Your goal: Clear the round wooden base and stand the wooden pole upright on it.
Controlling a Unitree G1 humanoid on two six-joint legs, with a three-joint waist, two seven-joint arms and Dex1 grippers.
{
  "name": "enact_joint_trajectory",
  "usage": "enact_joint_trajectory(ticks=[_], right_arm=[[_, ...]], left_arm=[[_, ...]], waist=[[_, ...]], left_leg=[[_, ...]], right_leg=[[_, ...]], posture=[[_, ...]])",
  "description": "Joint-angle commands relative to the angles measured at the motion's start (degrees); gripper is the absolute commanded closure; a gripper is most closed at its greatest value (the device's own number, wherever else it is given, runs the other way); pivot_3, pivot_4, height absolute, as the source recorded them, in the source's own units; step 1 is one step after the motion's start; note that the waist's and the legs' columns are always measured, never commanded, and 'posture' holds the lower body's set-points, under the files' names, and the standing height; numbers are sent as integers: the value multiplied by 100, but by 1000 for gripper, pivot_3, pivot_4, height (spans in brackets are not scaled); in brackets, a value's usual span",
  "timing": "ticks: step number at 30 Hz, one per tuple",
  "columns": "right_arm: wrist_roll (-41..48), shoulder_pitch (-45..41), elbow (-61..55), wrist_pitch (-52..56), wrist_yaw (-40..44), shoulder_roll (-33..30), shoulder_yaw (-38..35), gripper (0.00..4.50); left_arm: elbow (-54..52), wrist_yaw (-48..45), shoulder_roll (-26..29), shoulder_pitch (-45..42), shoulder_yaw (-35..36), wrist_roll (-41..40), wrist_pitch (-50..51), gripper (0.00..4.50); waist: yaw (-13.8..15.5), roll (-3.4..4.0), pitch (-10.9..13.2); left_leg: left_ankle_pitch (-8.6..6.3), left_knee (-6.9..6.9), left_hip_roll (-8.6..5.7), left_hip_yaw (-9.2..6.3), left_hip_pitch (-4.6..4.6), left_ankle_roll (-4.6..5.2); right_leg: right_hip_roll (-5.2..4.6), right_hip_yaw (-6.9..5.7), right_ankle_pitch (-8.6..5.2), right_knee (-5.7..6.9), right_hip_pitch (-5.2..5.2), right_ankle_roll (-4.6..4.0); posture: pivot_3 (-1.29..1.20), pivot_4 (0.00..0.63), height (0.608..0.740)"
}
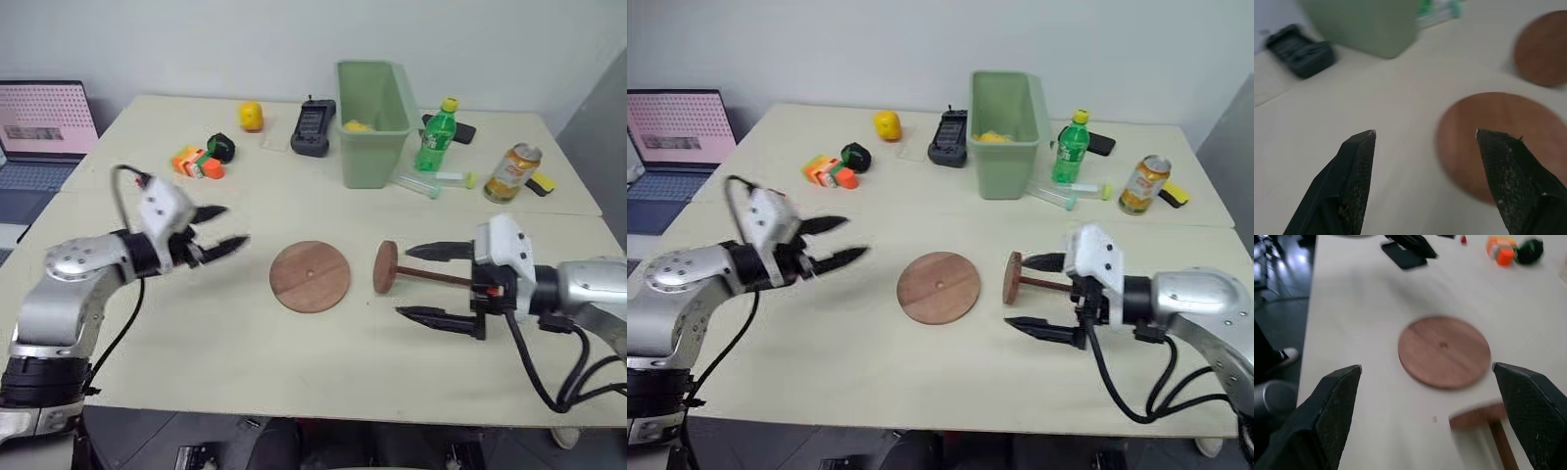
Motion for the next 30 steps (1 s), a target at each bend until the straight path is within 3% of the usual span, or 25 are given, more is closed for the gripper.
enact_joint_trajectory(ticks=[1, 6, 13, 21, 24, 27, 30], right_arm=[[-502, -6, 6, 85, -143, -396, 128, 0], [-1266, -784, 546, 232, -271, -448, 1207, 0], [-2279, -1975, 1330, 480, 249, -472, 2757, 0], [-3661, -3824, 3246, 239, 1794, -51, 4698, 0], [-3923, -4281, 3794, 152, 2390, 213, 5099, 0], [-4085, -4689, 4315, 202, 2818, 575, 5298, 471], [-4246, -4877, 4685, 125, 3080, 792, 5387, 1218]], left_arm=[[-624, -824, 117, -398, -625, -119, 177, 1100], [-641, -1303, -158, -973, -1227, 93, 21, 1100], [-569, -1382, -510, -1213, -1629, 549, -352, 1100], [-526, -1287, -793, -1017, -1824, 1057, -828, 1100], [-550, -1230, -836, -936, -1842, 1157, -871, 1100], [-532, -1126, -877, -857, -1886, 1342, -942, 1051], [-575, -1108, -918, -804, -1877, 1347, -925, 1051]], waist=[[-30, 7, 3], [-36, 9, 4], [-6, 11, 5], [-5, 13, 7], [-7, 15, 8], [-14, 17, 9], [-6, 18, 10]], left_leg=[[0, 0, -4, 12, 4, 1], [0, 5, -8, 28, 8, 1], [0, 6, -3, 24, -12, 1], [-1, 14, -9, 19, -10, 2], [-1, 12, -8, 20, -10, 2], [0, 13, -6, 15, -10, 1], [0, 14, -5, 7, -10, 1]], right_leg=[[6, 0, 0, 3, 0, 0], [21, -1, 1, 10, 1, -1], [25, 0, 0, -11, -7, -1], [14, -2, 1, -7, -9, -1], [4, -2, 1, -8, -13, -1], [1, -2, 1, -6, -14, -1], [-1, -5, 1, -4, -14, -1]], posture=[[0, 150, 740], [0, 150, 740], [0, 150, 740], [0, 150, 740], [0, 150, 740], [0, 150, 740], [0, 150, 740]])
